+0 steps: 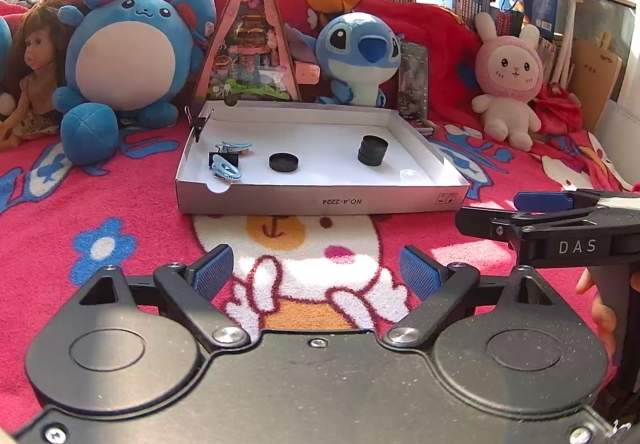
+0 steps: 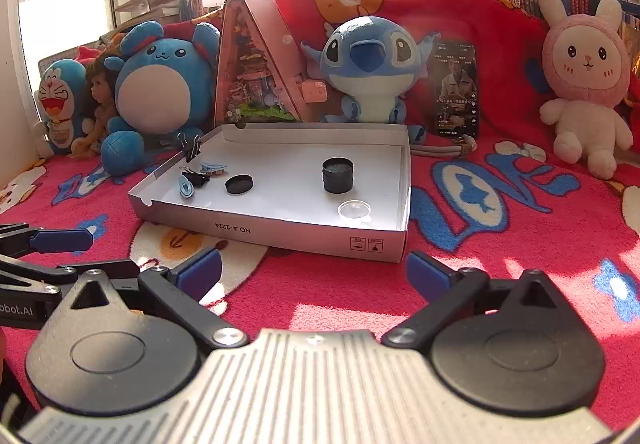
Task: Organize rigid objects
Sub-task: 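Withdraw both tools from the box toward the red markers and nuts, then grasp a red marker with the left tool while the right tool grasps a brown nut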
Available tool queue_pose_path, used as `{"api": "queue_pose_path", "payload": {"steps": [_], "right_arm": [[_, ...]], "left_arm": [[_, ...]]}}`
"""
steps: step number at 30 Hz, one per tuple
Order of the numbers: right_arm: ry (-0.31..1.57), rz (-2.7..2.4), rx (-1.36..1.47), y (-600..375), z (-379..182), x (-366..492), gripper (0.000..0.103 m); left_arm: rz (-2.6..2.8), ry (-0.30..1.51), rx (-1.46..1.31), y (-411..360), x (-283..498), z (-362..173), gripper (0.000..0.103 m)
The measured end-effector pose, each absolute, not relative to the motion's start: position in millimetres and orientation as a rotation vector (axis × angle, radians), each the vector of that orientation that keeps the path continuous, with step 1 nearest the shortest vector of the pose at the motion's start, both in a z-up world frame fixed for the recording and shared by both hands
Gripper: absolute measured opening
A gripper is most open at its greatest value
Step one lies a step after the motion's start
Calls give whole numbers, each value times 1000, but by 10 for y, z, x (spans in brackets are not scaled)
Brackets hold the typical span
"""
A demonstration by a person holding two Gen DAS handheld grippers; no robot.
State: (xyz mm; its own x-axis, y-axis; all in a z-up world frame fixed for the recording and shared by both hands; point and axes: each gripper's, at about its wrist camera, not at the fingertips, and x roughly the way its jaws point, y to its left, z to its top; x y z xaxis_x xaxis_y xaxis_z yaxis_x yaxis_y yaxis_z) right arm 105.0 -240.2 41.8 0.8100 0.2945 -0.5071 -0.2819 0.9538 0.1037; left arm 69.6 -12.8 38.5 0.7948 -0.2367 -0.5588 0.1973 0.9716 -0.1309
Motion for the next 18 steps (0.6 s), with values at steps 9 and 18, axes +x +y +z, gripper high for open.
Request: {"api": "queue_pose_path", "payload": {"steps": [9,18], "right_arm": [[521,294,-12,-2396,269,716,103],[505,285,-17,-2397,66,441,103]], "left_arm": [[-233,588,-34,-208,401,287,90],[-216,590,-99,-164,191,160,91]]}}
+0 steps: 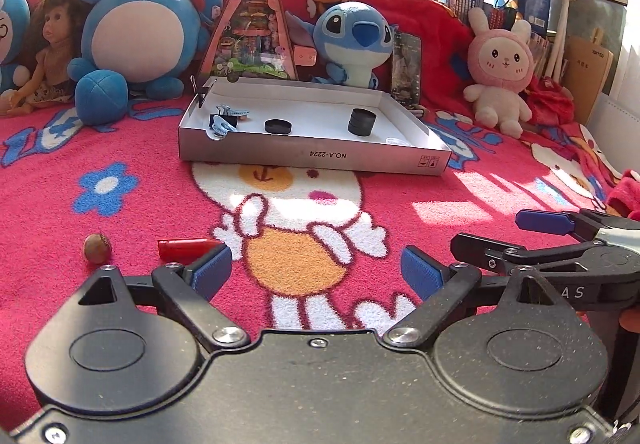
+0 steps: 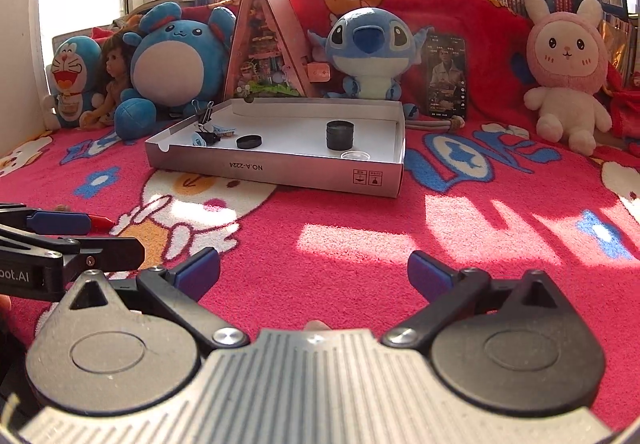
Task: Organize rigid objects
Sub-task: 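Grasp a red marker with the left tool while the right tool grasps a brown nut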
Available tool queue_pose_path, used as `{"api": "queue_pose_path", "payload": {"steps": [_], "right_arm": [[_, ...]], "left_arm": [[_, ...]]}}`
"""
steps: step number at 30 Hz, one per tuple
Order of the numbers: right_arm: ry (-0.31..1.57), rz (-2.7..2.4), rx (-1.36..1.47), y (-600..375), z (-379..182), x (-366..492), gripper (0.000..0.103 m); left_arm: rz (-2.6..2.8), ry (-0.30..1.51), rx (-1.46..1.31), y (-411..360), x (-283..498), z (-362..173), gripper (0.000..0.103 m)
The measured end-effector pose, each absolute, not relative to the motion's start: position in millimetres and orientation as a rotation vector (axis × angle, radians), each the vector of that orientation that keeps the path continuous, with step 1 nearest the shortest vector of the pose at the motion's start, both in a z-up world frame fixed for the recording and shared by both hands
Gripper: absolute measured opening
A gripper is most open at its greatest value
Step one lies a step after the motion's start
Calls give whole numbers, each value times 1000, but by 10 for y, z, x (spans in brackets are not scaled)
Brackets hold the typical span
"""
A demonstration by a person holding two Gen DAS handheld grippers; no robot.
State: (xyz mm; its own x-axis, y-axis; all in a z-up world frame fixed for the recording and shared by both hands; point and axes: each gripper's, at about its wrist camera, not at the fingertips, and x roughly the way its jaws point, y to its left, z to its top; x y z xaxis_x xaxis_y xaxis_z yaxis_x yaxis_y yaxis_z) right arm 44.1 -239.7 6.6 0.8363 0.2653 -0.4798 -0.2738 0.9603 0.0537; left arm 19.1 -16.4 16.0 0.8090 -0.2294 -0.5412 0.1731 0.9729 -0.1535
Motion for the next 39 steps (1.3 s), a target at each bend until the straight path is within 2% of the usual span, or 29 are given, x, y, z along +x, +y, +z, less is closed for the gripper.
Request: {"api": "queue_pose_path", "payload": {"steps": [17,28,35,37,39], "right_arm": [[476,239,-39,-2398,-168,143,103],[439,215,-73,-2377,-250,54,103],[433,208,-77,-2356,-286,38,103],[433,210,-68,-2356,-290,30,101],[443,226,-51,-2361,-291,22,97]], "left_arm": [[-181,571,-39,-298,-173,-25,91],[-195,549,6,-388,-299,-71,82],[-188,541,23,-415,-326,-98,67],[-182,536,36,-427,-334,-106,63],[-185,529,65,-457,-355,-120,56]]}}
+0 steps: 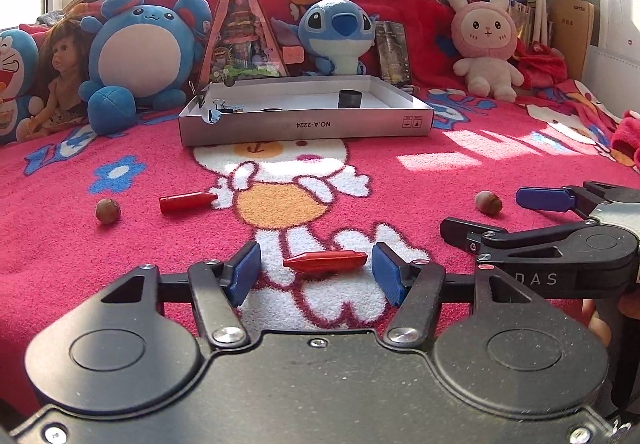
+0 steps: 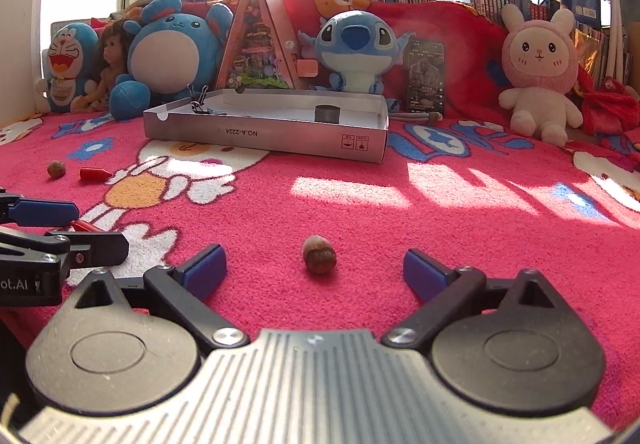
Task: Organize rigid objects
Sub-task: 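Grasp a red marker with the left tool while the right tool grasps a brown nut, then carry the red marker with the left tool into the box while the right tool carries the nut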
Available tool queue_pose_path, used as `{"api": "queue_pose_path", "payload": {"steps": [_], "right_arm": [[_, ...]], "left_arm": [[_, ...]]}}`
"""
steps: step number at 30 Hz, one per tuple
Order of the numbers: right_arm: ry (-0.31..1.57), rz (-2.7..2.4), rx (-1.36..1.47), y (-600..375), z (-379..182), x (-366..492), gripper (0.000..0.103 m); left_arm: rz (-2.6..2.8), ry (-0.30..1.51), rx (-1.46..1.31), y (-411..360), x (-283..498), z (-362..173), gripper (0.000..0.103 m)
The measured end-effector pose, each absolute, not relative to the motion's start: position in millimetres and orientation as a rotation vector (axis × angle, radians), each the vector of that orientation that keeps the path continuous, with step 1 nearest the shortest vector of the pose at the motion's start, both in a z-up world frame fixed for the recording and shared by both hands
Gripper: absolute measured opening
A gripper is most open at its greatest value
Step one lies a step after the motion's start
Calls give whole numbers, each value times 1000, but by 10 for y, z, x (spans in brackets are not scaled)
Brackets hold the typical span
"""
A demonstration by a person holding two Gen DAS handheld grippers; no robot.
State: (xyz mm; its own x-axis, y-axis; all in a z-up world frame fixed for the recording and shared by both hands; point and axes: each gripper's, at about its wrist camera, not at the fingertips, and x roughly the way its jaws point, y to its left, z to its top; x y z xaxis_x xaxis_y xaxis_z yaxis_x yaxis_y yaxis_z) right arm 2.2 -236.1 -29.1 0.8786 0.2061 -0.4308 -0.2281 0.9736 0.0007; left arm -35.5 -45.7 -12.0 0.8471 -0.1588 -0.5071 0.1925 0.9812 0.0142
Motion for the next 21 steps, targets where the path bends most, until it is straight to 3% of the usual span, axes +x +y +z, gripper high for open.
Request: {"api": "queue_pose_path", "payload": {"steps": [3,7,17,21], "right_arm": [[448,257,-54,-2334,-278,-3,90],[443,287,-56,-2298,-254,-32,78],[403,288,-45,-2264,-205,-81,30],[421,276,-44,-2268,-221,-51,23]], "left_arm": [[-199,513,99,-503,-389,-134,42],[-212,511,109,-542,-415,-139,42],[-215,515,94,-522,-394,-108,42],[-208,520,78,-493,-343,-85,42]]}}
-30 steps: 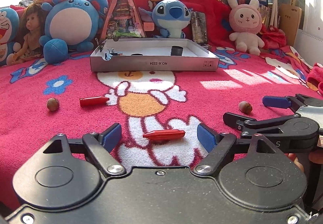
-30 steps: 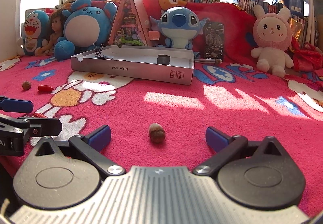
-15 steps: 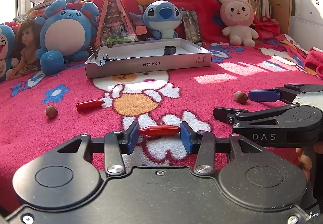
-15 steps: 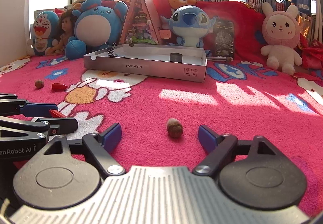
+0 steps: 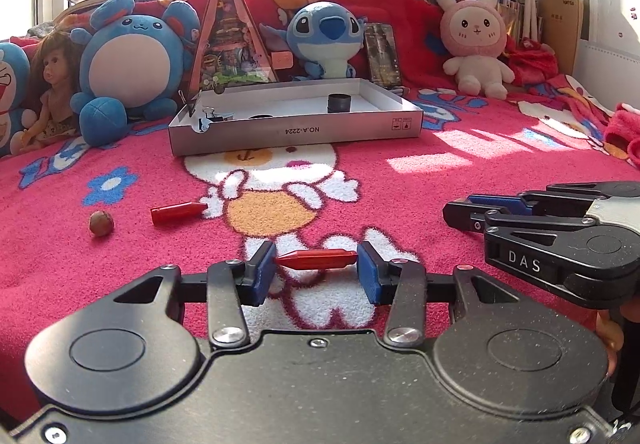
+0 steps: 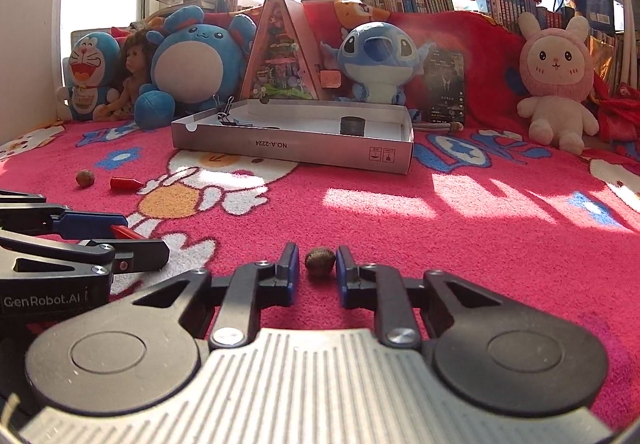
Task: Organize rigid objects
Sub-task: 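Carry the red marker with the left tool into the box while the right tool carries the nut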
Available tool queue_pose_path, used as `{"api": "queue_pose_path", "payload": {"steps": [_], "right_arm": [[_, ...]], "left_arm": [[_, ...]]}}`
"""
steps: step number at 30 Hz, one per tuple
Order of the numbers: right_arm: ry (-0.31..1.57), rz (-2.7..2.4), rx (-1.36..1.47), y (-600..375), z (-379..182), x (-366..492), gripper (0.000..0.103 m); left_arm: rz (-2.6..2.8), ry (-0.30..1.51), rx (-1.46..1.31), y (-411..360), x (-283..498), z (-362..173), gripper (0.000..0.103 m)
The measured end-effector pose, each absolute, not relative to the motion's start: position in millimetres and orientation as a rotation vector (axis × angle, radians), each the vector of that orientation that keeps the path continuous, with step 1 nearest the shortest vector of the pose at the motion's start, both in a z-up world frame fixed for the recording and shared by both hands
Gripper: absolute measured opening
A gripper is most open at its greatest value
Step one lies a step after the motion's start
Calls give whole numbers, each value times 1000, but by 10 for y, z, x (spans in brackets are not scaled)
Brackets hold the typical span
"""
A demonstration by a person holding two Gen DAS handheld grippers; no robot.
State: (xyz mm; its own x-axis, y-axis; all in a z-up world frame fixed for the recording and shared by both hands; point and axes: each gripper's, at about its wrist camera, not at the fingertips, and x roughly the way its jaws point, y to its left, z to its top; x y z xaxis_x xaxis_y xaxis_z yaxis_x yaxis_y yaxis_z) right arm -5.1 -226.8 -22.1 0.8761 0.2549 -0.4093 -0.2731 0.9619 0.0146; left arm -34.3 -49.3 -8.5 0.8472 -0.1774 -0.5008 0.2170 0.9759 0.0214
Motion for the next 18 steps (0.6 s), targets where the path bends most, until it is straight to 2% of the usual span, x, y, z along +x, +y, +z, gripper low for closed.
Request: {"api": "queue_pose_path", "payload": {"steps": [18], "right_arm": [[425,262,23,-2278,1,270,20]], "left_arm": [[-125,484,23,-228,244,247,42]]}}
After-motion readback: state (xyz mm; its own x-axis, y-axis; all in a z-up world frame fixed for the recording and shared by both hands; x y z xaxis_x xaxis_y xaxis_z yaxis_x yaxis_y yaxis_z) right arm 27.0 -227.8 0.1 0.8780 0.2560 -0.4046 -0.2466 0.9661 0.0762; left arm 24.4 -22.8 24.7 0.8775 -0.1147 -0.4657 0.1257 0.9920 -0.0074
